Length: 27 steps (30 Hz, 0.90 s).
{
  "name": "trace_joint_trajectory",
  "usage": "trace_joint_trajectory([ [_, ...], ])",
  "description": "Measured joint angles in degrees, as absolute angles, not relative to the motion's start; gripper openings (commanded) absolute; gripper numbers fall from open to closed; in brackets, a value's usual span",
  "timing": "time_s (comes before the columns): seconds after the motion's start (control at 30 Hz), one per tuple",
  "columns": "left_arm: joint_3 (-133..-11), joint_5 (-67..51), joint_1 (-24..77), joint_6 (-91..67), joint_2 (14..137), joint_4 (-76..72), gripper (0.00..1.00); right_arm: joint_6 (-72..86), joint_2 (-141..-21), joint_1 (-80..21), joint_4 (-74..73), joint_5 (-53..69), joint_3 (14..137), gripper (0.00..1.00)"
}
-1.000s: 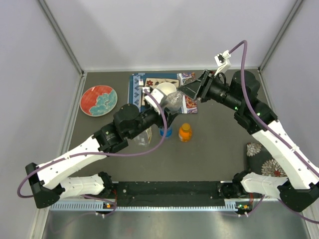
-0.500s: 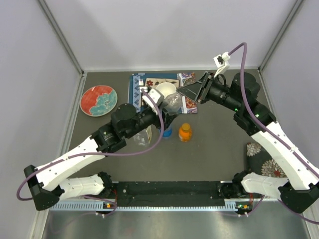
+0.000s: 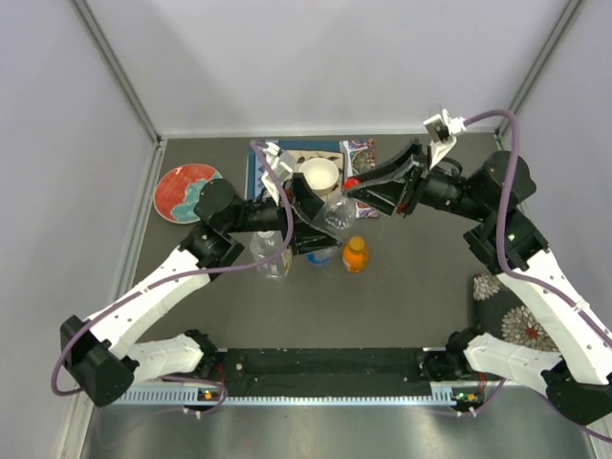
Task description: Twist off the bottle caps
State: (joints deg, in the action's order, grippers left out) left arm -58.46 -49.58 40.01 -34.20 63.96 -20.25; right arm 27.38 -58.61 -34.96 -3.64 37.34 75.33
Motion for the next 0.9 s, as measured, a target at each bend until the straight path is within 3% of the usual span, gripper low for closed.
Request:
trace_joint_trajectory([
  [0.33, -58.26, -68.34, 39.79, -52.97, 68.6, -39.57, 0.25, 24.53, -58.17, -34.57, 6.59, 56.82, 73.6, 0.0],
  [0.7, -58.26, -76.79, 40.66, -62.87, 71.85, -49.5, 0.26, 18.06, -59.05, -34.22, 7.51, 70.67, 74.26, 0.0],
  [0.77, -58.26, -77.25, 40.69, -63.33, 71.99, -49.87, 0.25, 17.47, -59.05, -34.22, 7.46, 71.26, 74.24, 0.15],
  [0.83, -58.26, -77.32, 40.69, -63.13, 72.07, -49.69, 0.29, 17.28, -59.05, -33.91, 7.2, 71.22, 74.24, 0.41],
  [0.9, -58.5, -76.95, 40.66, -61.01, 72.1, -47.59, 0.29, 17.47, -58.98, -33.34, 6.37, 70.76, 74.24, 0.51],
])
